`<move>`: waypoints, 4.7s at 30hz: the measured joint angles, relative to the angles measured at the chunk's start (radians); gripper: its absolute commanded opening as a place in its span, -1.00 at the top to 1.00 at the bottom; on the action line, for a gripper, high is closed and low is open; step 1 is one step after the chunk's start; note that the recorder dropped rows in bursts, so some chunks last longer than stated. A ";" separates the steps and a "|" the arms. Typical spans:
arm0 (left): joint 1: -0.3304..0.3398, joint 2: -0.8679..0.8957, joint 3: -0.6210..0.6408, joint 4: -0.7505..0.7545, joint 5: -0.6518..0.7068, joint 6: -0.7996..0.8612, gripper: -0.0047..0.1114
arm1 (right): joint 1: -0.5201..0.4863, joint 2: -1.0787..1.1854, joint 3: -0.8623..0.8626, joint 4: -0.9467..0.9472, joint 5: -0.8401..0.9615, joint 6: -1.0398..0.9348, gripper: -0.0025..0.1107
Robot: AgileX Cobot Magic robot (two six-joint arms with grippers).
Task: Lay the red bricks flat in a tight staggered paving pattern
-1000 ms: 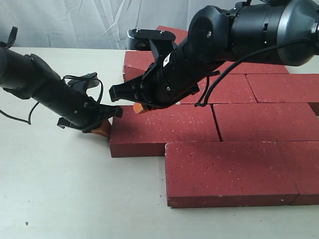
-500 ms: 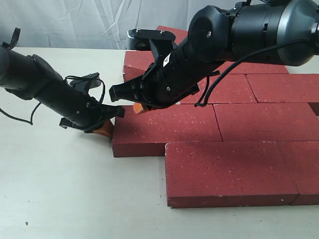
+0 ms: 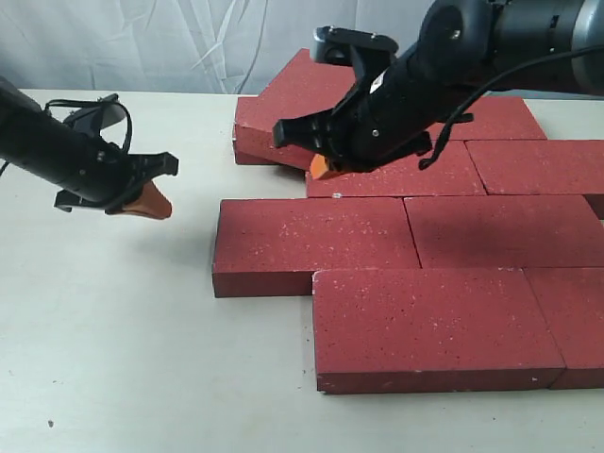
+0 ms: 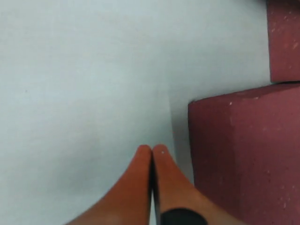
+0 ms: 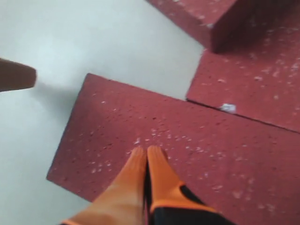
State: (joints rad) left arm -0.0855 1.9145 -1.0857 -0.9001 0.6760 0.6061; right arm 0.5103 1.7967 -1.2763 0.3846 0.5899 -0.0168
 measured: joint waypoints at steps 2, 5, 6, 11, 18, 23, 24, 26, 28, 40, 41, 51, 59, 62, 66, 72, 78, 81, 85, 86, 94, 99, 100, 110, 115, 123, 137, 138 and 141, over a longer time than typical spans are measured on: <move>0.000 -0.007 -0.035 0.000 0.005 0.000 0.92 | -0.051 0.000 -0.002 -0.012 0.010 -0.002 0.97; 0.000 -0.007 -0.091 -0.009 0.019 0.000 0.92 | -0.114 0.000 -0.045 -0.044 0.035 -0.006 0.97; 0.000 -0.007 -0.101 -0.009 0.019 0.000 0.92 | -0.126 0.000 -0.058 -0.049 0.041 -0.006 0.97; 0.000 -0.007 -0.153 -0.018 0.028 0.000 0.92 | -0.175 0.033 -0.158 -0.076 0.088 -0.009 0.97; -0.005 -0.007 -0.191 -0.036 0.047 0.000 0.92 | -0.237 0.151 -0.341 -0.105 0.133 -0.013 0.97; -0.046 -0.007 -0.197 -0.042 0.042 -0.003 0.92 | -0.300 0.245 -0.470 -0.074 0.159 -0.016 0.97; -0.055 -0.007 -0.197 -0.042 0.040 -0.010 0.92 | -0.313 0.264 -0.496 -0.067 0.164 -0.018 0.97; -0.070 -0.007 -0.197 -0.042 0.023 -0.022 0.92 | -0.335 0.299 -0.539 -0.053 0.176 -0.025 0.97; -0.087 -0.007 -0.197 -0.044 -0.001 -0.037 0.92 | -0.356 0.338 -0.601 -0.040 0.185 -0.027 0.97; -0.186 -0.007 -0.197 -0.151 -0.172 -0.086 0.92 | -0.409 0.642 -1.018 0.200 0.260 -0.115 0.97; -0.194 -0.007 -0.197 -0.151 -0.194 -0.091 0.92 | -0.411 0.670 -1.052 0.209 0.260 -0.118 0.97; -0.233 0.049 -0.203 -0.250 -0.249 -0.099 0.92 | -0.413 0.860 -1.253 0.282 0.132 -0.148 0.97; -0.233 0.137 -0.256 -0.280 -0.246 -0.101 0.92 | -0.413 0.916 -1.266 0.346 -0.048 -0.148 0.97; -0.233 0.156 -0.284 -0.280 -0.247 -0.101 0.92 | -0.413 0.936 -1.266 0.384 -0.109 -0.152 0.97; -0.233 0.173 -0.296 -0.280 -0.274 -0.101 0.92 | -0.415 0.956 -1.266 0.403 -0.145 -0.157 0.97; -0.229 0.180 -0.298 -0.280 -0.396 -0.101 0.92 | -0.415 0.980 -1.266 0.411 -0.164 -0.159 0.97; -0.193 0.180 -0.298 -0.280 -0.469 -0.101 0.92 | -0.404 0.995 -1.266 0.437 -0.221 -0.159 0.97; -0.172 0.180 -0.298 -0.284 -0.471 -0.101 0.92 | -0.393 1.006 -1.267 0.450 -0.244 -0.159 0.97; -0.150 0.182 -0.298 -0.301 -0.429 -0.101 0.92 | -0.377 1.012 -1.267 0.454 -0.245 -0.162 0.97; -0.148 0.182 -0.298 -0.301 -0.420 -0.101 0.92 | -0.376 1.013 -1.267 0.454 -0.245 -0.162 0.97; -0.148 0.182 -0.298 -0.307 -0.369 -0.101 0.92 | -0.373 1.025 -1.284 0.458 -0.157 -0.189 0.97; -0.148 0.182 -0.298 -0.308 -0.368 -0.101 0.92 | -0.377 1.025 -1.353 0.453 -0.005 -0.209 0.97; -0.148 0.182 -0.298 -0.308 -0.368 -0.101 0.92 | -0.377 1.025 -1.369 0.450 0.028 -0.211 0.97; -0.144 0.182 -0.298 -0.308 -0.361 -0.101 0.92 | -0.416 0.997 -1.497 0.370 0.334 -0.213 0.97; -0.139 0.182 -0.298 -0.266 -0.301 -0.101 0.92 | -0.434 0.980 -1.506 0.268 0.246 -0.179 0.97; -0.137 0.182 -0.298 -0.245 -0.277 -0.101 0.92 | -0.435 1.096 -1.506 0.394 0.261 -0.185 0.97; -0.066 0.169 -0.298 -0.236 -0.283 -0.101 0.92 | -0.443 1.006 -1.506 0.491 0.607 -0.364 0.97; -0.059 0.161 -0.298 -0.236 -0.277 -0.101 0.92 | -0.441 0.994 -1.506 0.491 0.611 -0.364 0.97; -0.036 0.121 -0.298 -0.226 -0.267 -0.101 0.92 | -0.427 0.956 -1.506 0.493 0.614 -0.364 0.97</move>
State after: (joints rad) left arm -0.1219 2.0355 -1.3840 -1.1263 0.4093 0.5054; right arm 0.0834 2.7527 -2.7822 0.8775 1.2035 -0.3807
